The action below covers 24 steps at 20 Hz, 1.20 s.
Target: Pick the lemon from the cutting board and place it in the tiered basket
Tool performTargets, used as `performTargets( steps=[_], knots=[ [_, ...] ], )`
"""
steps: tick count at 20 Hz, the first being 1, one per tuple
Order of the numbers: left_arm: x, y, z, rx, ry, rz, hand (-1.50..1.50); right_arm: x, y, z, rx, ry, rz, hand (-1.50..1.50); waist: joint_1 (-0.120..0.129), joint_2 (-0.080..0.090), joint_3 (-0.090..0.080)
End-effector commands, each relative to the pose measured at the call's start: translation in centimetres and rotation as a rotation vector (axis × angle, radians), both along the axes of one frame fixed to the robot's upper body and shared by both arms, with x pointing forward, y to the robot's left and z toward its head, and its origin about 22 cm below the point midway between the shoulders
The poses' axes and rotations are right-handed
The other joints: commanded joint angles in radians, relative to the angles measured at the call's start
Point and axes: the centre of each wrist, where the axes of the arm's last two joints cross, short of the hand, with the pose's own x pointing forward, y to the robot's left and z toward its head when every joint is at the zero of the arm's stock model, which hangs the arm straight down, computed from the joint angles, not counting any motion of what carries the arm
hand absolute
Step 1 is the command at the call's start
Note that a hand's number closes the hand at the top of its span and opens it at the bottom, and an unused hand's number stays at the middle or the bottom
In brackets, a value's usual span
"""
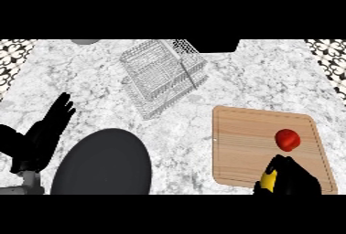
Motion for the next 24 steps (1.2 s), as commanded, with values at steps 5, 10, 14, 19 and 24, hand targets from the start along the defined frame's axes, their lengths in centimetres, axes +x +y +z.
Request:
performTargets(
  steps=[5,10,14,19,24],
  knots=[
    [1.1,-1.1,0.4,-0.004,-0.012,-0.022,0.0,-1.5,6.7,8.3,0.142,-0.556,0.027,1.5,0.027,0.007,0.006],
    [0.4,-1.6,-0.4,-0.015,-0.001,-0.066,0.0,-4.0,10.3,12.6,0.152,-0.587,0.075,1.5,0.044,0.01,0.005],
    [1.5,-0.9,0.0,-0.009,-0.017,-0.051,0.0,-0.9,12.9,14.1,0.125,-0.562,0.117,1.5,0.054,0.016,0.005],
    [1.9,-3.6,0.2,-0.013,0.0,-0.081,0.0,1.9,15.0,15.8,0.161,-0.554,0.165,1.5,0.069,0.016,0.005],
    [3.3,-3.5,1.1,0.004,-0.025,-0.094,0.0,7.5,16.2,17.9,0.178,-0.548,0.161,1.5,0.084,0.023,0.005]
  ],
)
